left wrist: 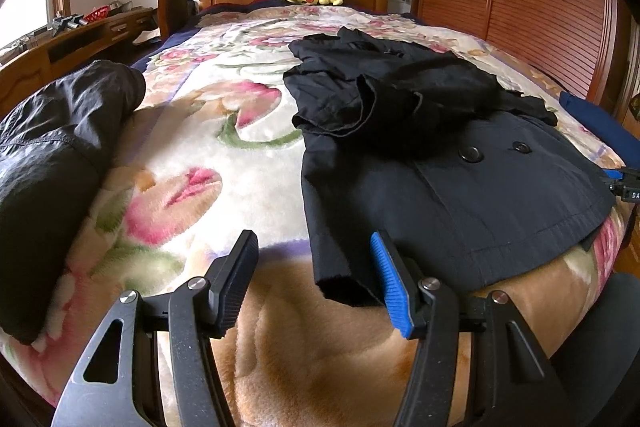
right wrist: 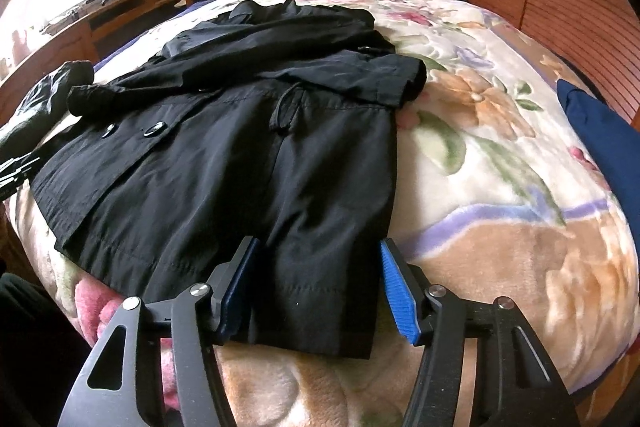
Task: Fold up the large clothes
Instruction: 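Move both tools to the coat hem and close both grippers on it, then lift the hem with both grippers and fold it toward the collar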
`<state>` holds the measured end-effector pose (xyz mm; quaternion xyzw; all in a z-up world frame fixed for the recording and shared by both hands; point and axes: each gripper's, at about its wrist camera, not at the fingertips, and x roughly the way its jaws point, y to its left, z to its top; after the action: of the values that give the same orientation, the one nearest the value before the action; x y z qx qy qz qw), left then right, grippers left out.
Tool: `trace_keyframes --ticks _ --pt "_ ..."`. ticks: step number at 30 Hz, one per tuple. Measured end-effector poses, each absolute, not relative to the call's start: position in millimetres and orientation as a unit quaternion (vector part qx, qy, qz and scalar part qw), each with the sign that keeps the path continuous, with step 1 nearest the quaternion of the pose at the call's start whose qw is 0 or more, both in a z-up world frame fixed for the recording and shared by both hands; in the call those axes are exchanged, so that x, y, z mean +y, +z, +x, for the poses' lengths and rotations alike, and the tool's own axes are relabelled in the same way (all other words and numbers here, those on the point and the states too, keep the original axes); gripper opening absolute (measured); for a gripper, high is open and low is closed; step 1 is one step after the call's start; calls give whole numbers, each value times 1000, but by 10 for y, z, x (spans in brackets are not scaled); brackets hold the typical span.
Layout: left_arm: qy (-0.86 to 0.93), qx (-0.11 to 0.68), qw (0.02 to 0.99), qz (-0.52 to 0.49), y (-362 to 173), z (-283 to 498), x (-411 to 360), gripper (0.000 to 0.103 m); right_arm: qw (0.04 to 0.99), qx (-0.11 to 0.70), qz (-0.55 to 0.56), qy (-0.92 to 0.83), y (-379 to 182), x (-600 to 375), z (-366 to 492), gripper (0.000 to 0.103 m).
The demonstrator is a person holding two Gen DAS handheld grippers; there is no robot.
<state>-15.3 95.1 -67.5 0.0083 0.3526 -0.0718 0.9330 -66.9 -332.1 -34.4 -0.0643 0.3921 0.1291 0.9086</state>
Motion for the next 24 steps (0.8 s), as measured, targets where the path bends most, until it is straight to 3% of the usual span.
trace_keyframes --ticks 9,13,14,16,22,24 --pt "-76 360 930 8 -683 -158 966 59 909 385 -72 140 -363 -3276 -711 49" --pt "-89 356 930 18 -673 -204 932 41 911 379 -72 145 -367 -3267 -734 43" --pt "-94 354 930 19 -667 -217 923 27 912 376 -71 144 -369 -3265 -742 43" --pt "-111 351 929 14 -642 -251 905 12 915 371 -69 145 -379 -3262 -760 39" --pt "-110 324 939 16 -499 -363 847 6 923 349 -65 148 -336 -3275 -825 15" --pt "-107 307 946 13 -380 -430 834 6 928 337 -64 147 -283 -3283 -862 13"
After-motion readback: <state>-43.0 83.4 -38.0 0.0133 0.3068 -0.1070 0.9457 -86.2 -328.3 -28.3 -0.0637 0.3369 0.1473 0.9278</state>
